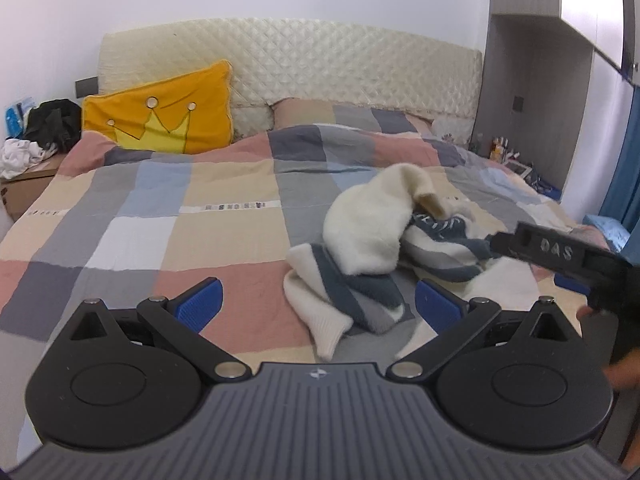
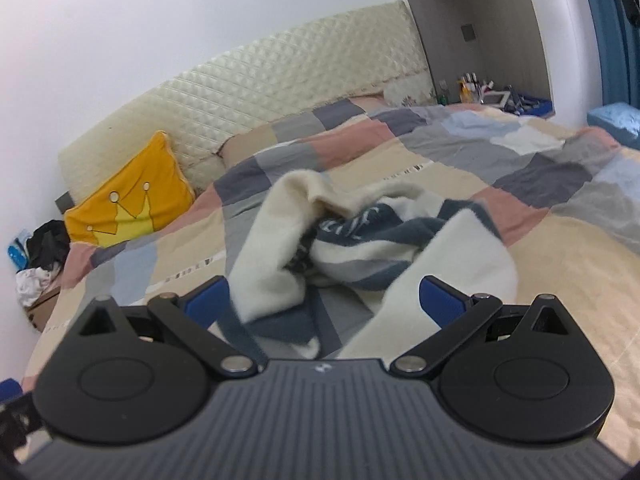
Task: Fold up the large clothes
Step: 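Reach both grippers into the cream sweater and close on its edge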
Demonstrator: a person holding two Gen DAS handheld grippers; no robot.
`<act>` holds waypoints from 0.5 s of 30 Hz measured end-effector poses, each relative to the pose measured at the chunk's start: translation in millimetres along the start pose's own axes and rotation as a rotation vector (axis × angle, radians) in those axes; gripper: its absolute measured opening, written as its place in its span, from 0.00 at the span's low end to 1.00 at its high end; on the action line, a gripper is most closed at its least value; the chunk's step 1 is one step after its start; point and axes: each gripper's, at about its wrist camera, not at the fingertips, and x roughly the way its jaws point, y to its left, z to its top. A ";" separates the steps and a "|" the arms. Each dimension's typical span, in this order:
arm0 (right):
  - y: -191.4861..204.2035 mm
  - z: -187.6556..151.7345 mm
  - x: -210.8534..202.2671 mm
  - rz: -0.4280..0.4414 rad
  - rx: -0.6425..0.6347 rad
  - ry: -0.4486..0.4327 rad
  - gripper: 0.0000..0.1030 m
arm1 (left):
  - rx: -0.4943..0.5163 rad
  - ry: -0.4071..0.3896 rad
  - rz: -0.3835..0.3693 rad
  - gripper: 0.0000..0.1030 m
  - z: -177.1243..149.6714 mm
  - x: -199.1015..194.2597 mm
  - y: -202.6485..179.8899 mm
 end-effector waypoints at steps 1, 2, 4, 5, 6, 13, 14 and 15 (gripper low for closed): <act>-5.3 -1.7 5.9 0.006 0.008 -0.001 1.00 | 0.006 0.006 -0.006 1.00 2.8 9.9 -2.1; -10.0 -4.2 10.9 0.004 0.007 -0.008 1.00 | 0.006 0.007 -0.012 1.00 6.0 19.8 -4.4; -14.2 -11.3 17.2 -0.030 -0.011 -0.038 1.00 | -0.003 0.010 -0.021 1.00 11.0 43.9 -9.4; -15.8 -16.5 21.1 -0.041 -0.028 -0.042 1.00 | -0.005 0.021 -0.028 1.00 14.0 57.5 -12.5; -17.5 -20.6 28.3 -0.053 -0.044 -0.034 1.00 | -0.008 0.031 -0.033 1.00 16.5 71.7 -15.9; -25.9 -8.1 72.4 -0.034 0.004 -0.036 1.00 | 0.005 0.082 -0.081 0.99 31.7 174.4 -39.2; -27.0 -5.5 78.7 -0.031 0.012 -0.046 1.00 | -0.002 0.092 -0.085 0.99 34.5 188.4 -40.2; -27.5 -4.0 84.4 -0.043 0.015 -0.058 1.00 | -0.012 0.104 -0.092 0.98 37.4 203.0 -40.9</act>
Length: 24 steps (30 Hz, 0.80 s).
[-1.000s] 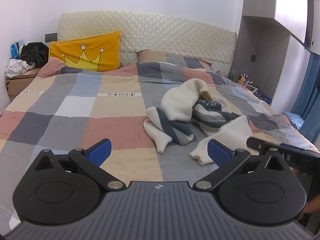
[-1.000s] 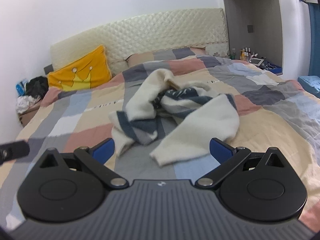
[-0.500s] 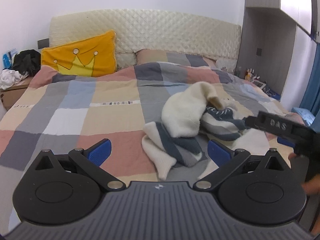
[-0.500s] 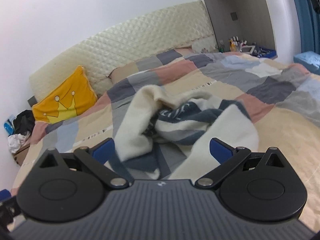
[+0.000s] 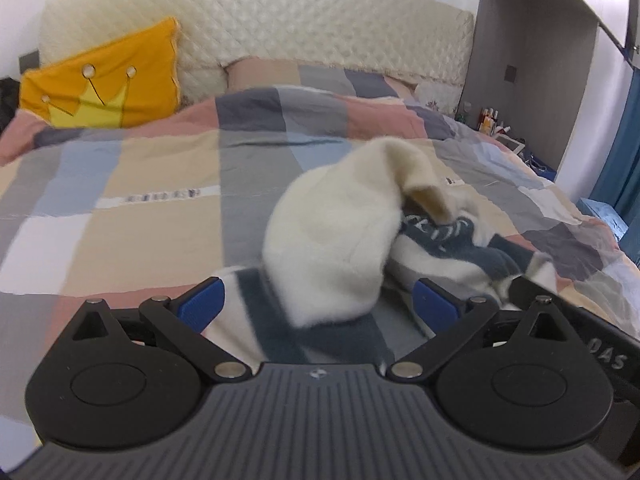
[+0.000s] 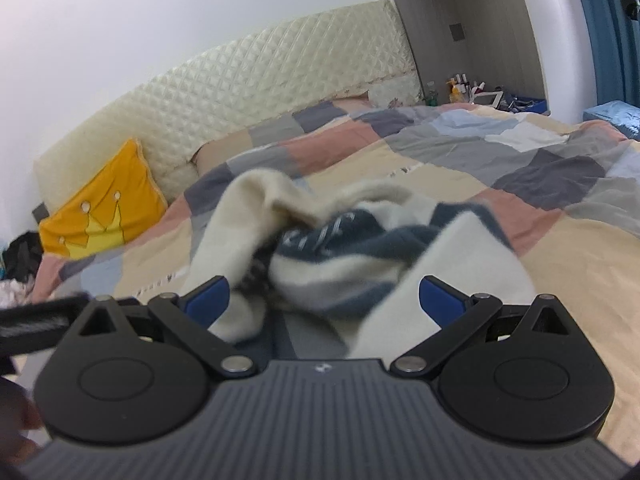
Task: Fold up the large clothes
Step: 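Reach both grippers into the cream sweater and close on its edge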
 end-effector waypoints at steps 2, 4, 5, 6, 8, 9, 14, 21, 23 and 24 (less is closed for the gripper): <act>-0.6 6.6 14.8 -0.021 0.013 -0.021 1.00 | -0.020 0.016 -0.017 0.96 6.5 23.7 1.1; -4.0 17.2 32.8 -0.011 0.057 -0.024 1.00 | -0.042 0.023 -0.030 0.96 11.0 41.9 2.5; -6.4 22.8 41.3 -0.009 0.080 -0.021 1.00 | -0.050 0.024 -0.042 0.96 12.4 49.1 3.2; -8.0 26.9 47.4 -0.009 0.097 -0.021 0.99 | -0.055 0.026 -0.056 0.95 13.0 56.5 3.3; -13.1 35.4 61.9 0.004 0.122 -0.022 0.95 | -0.051 0.036 -0.078 0.94 14.1 71.0 3.1; -14.5 36.6 67.8 0.013 0.123 -0.015 0.91 | -0.043 0.043 -0.093 0.94 14.2 79.4 1.2; -17.8 37.2 111.9 0.014 0.116 0.046 0.76 | 0.003 0.063 -0.144 0.94 8.6 112.6 -9.0; -8.8 27.4 155.3 0.022 0.081 0.105 0.68 | 0.082 0.040 -0.036 0.68 -3.8 146.8 -26.3; -10.4 31.3 164.5 0.019 0.092 0.094 0.64 | 0.045 0.044 -0.032 0.58 -5.6 151.3 -20.4; -9.9 32.3 166.7 0.021 0.086 0.084 0.62 | 0.022 0.030 -0.037 0.48 -6.5 150.2 -16.5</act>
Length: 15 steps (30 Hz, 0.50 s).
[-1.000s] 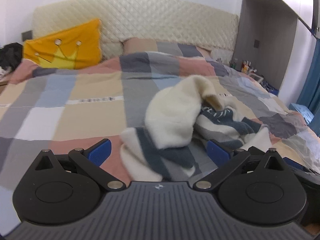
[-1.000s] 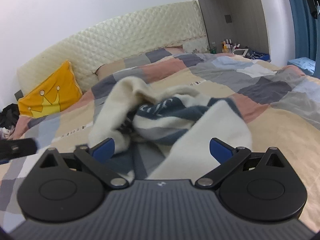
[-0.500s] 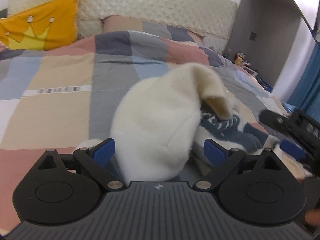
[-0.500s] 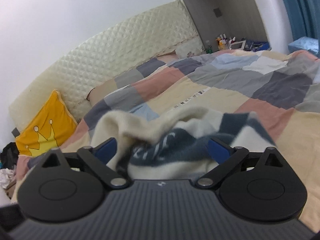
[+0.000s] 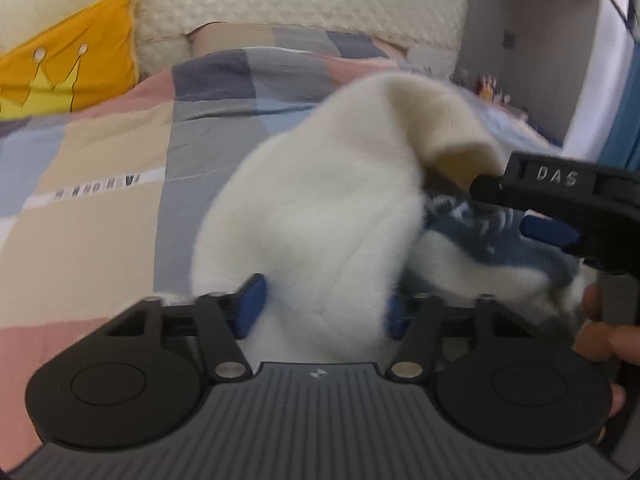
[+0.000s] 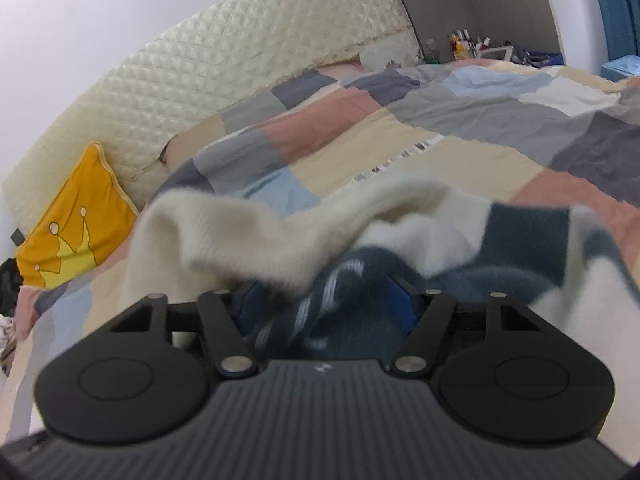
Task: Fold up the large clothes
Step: 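Reach both grippers into the cream sweater and close on its edge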
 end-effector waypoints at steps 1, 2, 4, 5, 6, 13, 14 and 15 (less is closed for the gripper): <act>0.9 0.8 3.1 -0.005 -0.007 -0.010 0.59 | -0.006 -0.014 0.010 0.42 -0.2 -1.4 2.2; 1.3 1.4 6.2 -0.007 -0.006 -0.011 0.53 | -0.008 -0.031 0.022 0.30 0.0 -3.9 4.2; -0.2 -1.6 10.2 -0.005 0.015 -0.001 0.37 | -0.031 -0.077 0.028 0.24 1.0 -13.0 11.4; 0.2 -2.9 10.9 -0.007 0.016 0.007 0.28 | -0.044 -0.096 0.033 0.21 1.6 -18.5 16.1; 2.1 -3.8 10.2 -0.007 0.003 0.007 0.26 | -0.054 -0.112 0.041 0.20 3.1 -24.0 21.2; -9.4 12.7 -15.6 0.071 0.043 -0.058 0.14 | -0.213 -0.145 0.038 0.16 24.3 -71.1 67.7; -9.2 13.9 -20.0 0.083 0.040 -0.064 0.13 | -0.221 -0.149 0.039 0.16 27.5 -78.8 71.7; -8.9 15.1 -25.2 0.096 0.037 -0.069 0.10 | -0.226 -0.157 0.042 0.15 31.7 -89.1 74.5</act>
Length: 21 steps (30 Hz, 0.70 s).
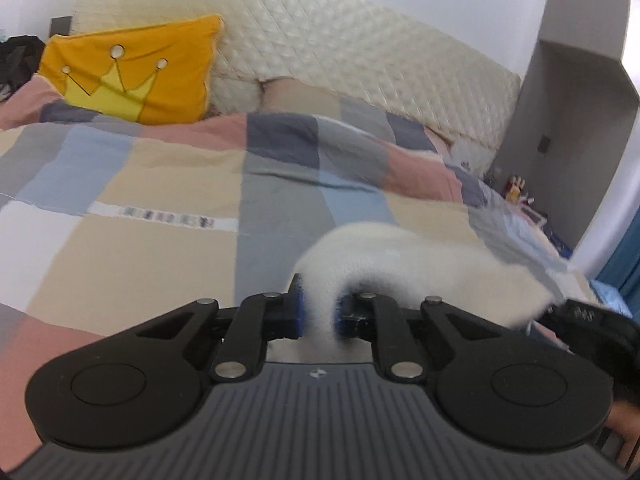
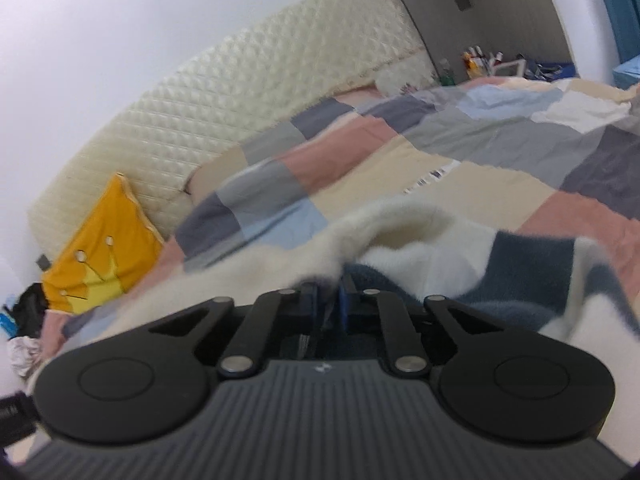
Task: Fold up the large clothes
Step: 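Reach both grippers into the cream sweater and close on its edge, then lift the sweater with both grippers and pull it apart to unfold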
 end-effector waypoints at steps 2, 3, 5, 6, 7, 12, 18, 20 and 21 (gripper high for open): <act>3.2 2.9 -14.6 0.041 -0.010 -0.031 0.10 | 0.006 -0.022 0.012 0.15 9.3 -19.1 2.2; 6.2 4.0 -23.2 0.064 -0.025 -0.053 0.10 | 0.008 -0.031 0.016 0.15 11.5 -31.2 2.2; 11.4 6.2 -39.9 0.089 -0.043 -0.094 0.10 | 0.002 -0.049 0.021 0.15 17.3 -52.1 4.9; 12.7 7.5 -46.7 0.101 -0.040 -0.101 0.10 | 0.001 -0.061 0.026 0.14 20.0 -65.4 5.3; 13.5 8.8 -53.5 0.117 -0.033 -0.104 0.10 | 0.002 -0.072 0.030 0.14 22.7 -76.7 6.9; 27.0 6.4 -93.9 0.200 -0.041 -0.140 0.09 | -0.019 -0.118 0.055 0.14 30.0 -145.5 22.5; 64.4 5.7 -146.9 0.305 -0.102 -0.175 0.09 | -0.090 -0.117 0.101 0.13 28.9 -226.2 55.2; 74.7 6.7 -165.2 0.328 -0.116 -0.196 0.09 | -0.089 -0.118 0.118 0.13 23.7 -250.9 65.3; 79.9 6.1 -175.4 0.334 -0.128 -0.206 0.09 | -0.084 -0.122 0.131 0.13 18.8 -264.7 69.9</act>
